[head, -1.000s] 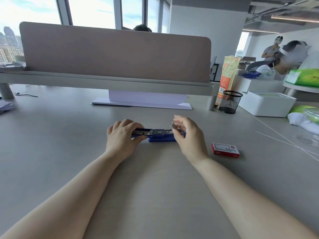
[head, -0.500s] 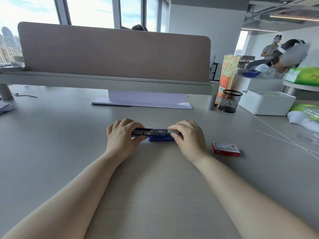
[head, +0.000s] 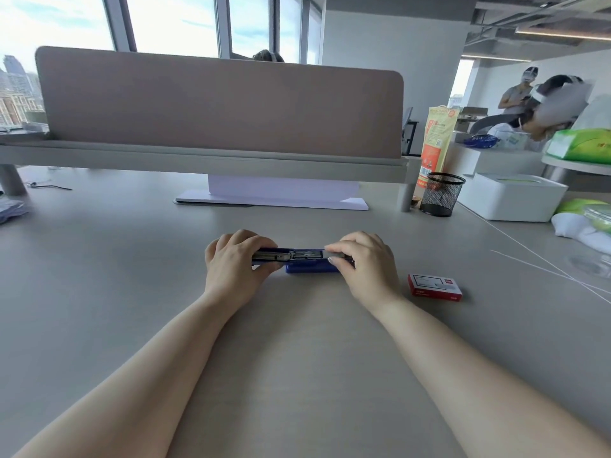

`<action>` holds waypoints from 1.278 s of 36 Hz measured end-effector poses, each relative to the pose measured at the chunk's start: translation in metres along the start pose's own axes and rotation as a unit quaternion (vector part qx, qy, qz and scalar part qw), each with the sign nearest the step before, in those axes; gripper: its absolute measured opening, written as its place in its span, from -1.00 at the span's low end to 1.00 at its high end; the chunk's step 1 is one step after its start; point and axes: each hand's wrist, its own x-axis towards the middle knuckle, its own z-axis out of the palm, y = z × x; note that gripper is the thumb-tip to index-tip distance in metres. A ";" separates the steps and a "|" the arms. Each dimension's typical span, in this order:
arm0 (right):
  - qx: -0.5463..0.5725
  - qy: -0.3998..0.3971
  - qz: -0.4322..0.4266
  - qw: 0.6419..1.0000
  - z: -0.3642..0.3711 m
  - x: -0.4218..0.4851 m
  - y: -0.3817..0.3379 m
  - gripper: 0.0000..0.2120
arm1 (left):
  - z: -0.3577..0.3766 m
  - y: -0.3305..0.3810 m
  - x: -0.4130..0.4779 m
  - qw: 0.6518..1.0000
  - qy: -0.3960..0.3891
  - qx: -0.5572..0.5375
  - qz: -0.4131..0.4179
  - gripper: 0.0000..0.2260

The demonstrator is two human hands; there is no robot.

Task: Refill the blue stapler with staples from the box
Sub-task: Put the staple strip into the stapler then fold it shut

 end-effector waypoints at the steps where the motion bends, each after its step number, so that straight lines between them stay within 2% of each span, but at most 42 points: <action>1: -0.006 0.002 0.007 1.000 0.000 0.000 0.000 -0.85 | 0.000 0.000 0.000 1.000 -0.001 0.000 -0.001 -0.82; 8: -0.021 -0.018 0.088 0.996 -0.006 0.000 0.006 -0.82 | 0.002 -0.002 0.001 1.000 -0.004 0.001 -0.009 -0.81; 12: 0.029 -0.039 0.126 0.991 -0.006 -0.001 0.012 -0.77 | 0.001 -0.003 0.002 1.000 -0.014 0.001 -0.025 -0.80; 16: 0.131 -0.090 0.165 0.973 -0.006 -0.002 0.011 -0.70 | 0.002 -0.006 0.002 0.997 -0.040 0.035 -0.064 -0.79; 18: 0.139 -0.105 0.169 0.970 -0.004 -0.002 0.012 -0.67 | 0.002 -0.007 0.001 0.995 -0.047 0.041 -0.083 -0.76; 20: 0.133 -0.110 0.182 0.968 -0.002 -0.001 0.013 -0.65 | 0.001 -0.009 0.002 0.992 -0.051 0.045 -0.104 -0.67; 26: 0.110 -0.118 0.219 0.962 -0.002 0.001 0.014 -0.60 | -0.008 -0.014 -0.001 0.963 -0.118 0.104 -0.219 -0.21; 30: 0.069 -0.134 0.215 0.965 -0.003 0.001 0.013 -0.59 | -0.016 -0.024 -0.002 0.951 -0.117 0.126 -0.257 -0.21; 35: 0.055 -0.150 0.186 0.969 -0.006 0.001 0.010 -0.66 | -0.020 -0.029 0.000 0.959 -0.073 0.043 -0.272 -0.29; 39: 0.041 -0.140 0.166 0.975 -0.006 0.001 0.009 -0.66 | -0.024 -0.029 0.001 0.962 -0.003 -0.044 -0.269 -0.29; 43: 0.024 -0.164 0.164 0.972 -0.006 0.000 0.011 -0.61 | -0.026 -0.018 0.003 0.958 0.085 -0.173 -0.212 -0.40; 46: 0.040 -0.166 0.167 0.971 -0.005 0.000 0.012 -0.59 | -0.025 -0.006 0.006 0.947 0.113 -0.259 -0.152 -0.43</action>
